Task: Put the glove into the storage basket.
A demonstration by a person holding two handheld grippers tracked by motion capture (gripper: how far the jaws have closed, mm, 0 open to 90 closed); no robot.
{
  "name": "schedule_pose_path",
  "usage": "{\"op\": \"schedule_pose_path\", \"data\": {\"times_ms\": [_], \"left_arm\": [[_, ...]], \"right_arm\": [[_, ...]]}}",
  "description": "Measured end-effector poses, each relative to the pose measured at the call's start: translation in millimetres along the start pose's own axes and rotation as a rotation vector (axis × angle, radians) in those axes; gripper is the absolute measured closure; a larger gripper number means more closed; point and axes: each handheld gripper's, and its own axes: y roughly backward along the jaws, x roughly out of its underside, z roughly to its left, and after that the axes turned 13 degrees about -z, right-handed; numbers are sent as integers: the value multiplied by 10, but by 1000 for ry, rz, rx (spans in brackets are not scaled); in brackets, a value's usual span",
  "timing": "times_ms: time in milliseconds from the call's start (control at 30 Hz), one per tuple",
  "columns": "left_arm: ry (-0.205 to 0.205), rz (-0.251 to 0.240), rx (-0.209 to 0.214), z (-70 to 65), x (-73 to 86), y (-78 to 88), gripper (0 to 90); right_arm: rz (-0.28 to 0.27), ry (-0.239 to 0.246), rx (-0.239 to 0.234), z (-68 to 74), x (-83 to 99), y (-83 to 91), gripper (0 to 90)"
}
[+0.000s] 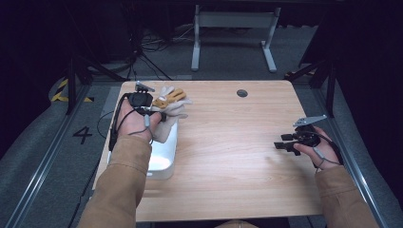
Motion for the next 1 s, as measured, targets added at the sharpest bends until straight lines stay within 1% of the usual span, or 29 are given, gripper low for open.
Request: {"op": "schedule_pose_path", "data": {"times_ms": [33,67,200,300,367,433,467,600,700,767,833,900,967,1000], "left_arm": [[-2,-2,7,17,-6,-5,729],[1,2,4,37,-12,-10,729],[15,6,-29,116,-19,-28,729],[40,11,-55,173,4,-39,729],[46,19,-65,209,21,-49,729],[64,27,-76,250,39,-56,728],[77,33,-89,282,51,-64,728],[119,69,-127,403,88,-102,728],[141,93,-141,467,105,-121,728],[150,104,-154,496,117,-138,728],[166,130,-158,530,125,-154,728],[176,151,-176,557,131,-170,728],[183,167,-183,567,135,-181,728],[190,174,-176,572,140,-189,728]], "right_arm": [[0,5,-1,1,1,0,432],[1,7,-2,4,0,2,432],[-2,7,-2,15,-10,15,431],[-7,9,1,3,-14,36,431],[-7,5,4,-2,-12,40,431],[-6,6,6,-3,-10,39,431],[-3,12,7,-4,-9,38,431],[-2,18,4,14,-14,28,430],[-2,19,4,21,-19,28,429],[-1,24,6,22,-17,25,430],[-4,25,6,27,-16,18,430],[-2,29,6,33,-17,15,430],[-2,31,6,39,-20,13,430],[-2,32,6,41,-22,14,430]]}}
